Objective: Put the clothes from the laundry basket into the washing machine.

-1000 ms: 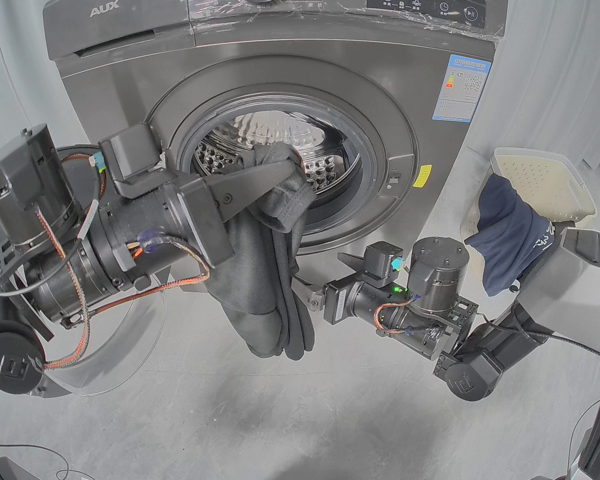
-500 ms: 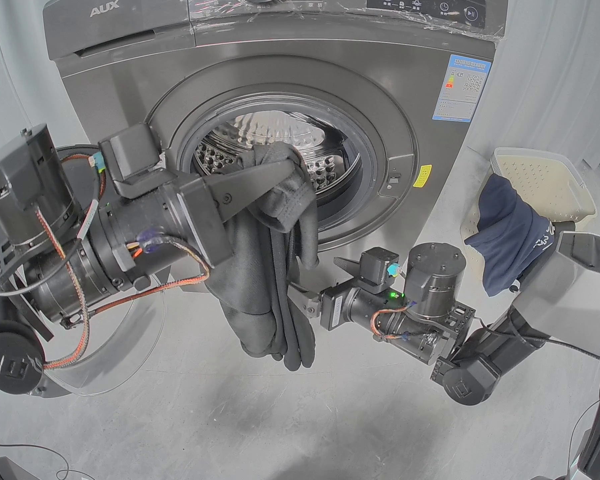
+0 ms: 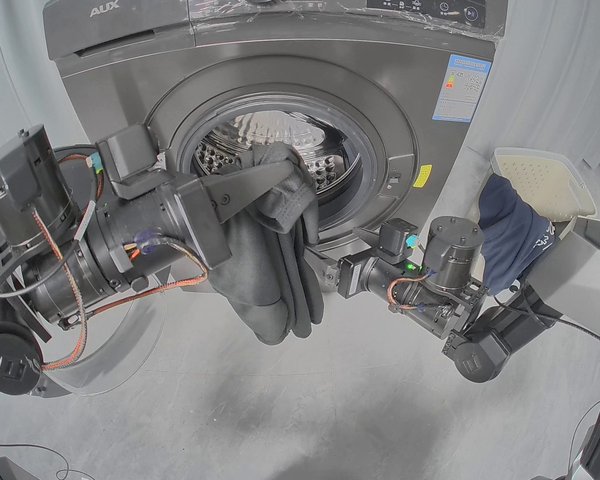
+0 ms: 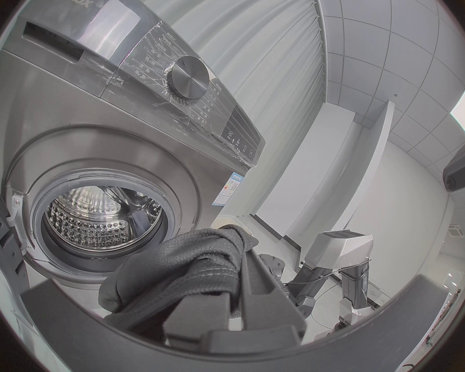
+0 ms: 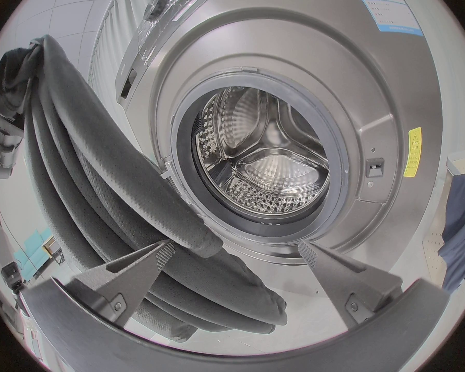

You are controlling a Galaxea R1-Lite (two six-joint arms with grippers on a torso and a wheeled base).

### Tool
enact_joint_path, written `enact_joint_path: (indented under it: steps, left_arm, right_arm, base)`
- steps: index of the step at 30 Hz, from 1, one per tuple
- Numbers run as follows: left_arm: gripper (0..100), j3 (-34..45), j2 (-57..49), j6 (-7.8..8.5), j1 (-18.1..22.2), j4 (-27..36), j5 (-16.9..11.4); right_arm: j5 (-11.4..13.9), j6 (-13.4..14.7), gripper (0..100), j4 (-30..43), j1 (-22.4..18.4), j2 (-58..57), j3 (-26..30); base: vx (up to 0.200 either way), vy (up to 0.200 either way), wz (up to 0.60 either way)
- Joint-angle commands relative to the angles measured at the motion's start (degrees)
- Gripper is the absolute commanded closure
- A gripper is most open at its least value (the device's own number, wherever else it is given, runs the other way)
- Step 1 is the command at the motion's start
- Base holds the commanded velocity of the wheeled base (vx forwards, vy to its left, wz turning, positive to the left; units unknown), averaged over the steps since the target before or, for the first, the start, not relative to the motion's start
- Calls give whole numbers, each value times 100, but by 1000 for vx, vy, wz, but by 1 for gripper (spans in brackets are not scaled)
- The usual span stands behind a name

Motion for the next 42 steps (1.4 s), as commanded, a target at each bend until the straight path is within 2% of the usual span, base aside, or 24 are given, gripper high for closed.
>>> enact_joint_path:
  steps: [1,13,22,31,32,36,42]
  left_arm:
    - [100,8,8,-1,0,-3,-1]
    - [100,43,-10,8,-9,-3,-1]
    - [100,26,-1,8,-53,-12,8]
    - [100,52,-10,-1,-53,-12,8]
    - [100,52,-10,-1,-44,-12,8]
    - [100,87,34,-1,0,-12,43]
    - [100,61,122,-10,27,-3,87]
  right_arm:
    - [21,-18,0,-2,-97,-255,128]
    - [30,-71,0,7,-88,-299,49]
    - [21,-71,0,-20,246,132,-153]
    - [39,-35,0,-187,325,396,-680]
    - [48,-35,100,-248,334,396,-680]
    - [127,-44,100,-371,325,264,-522]
    - [144,-79,100,-389,228,-606,207]
  base:
    - [0,0,0]
    - [0,0,0]
    - [0,0,0]
    - [0,0,0]
    - [0,0,0]
    - [0,0,0]
    - [0,0,0]
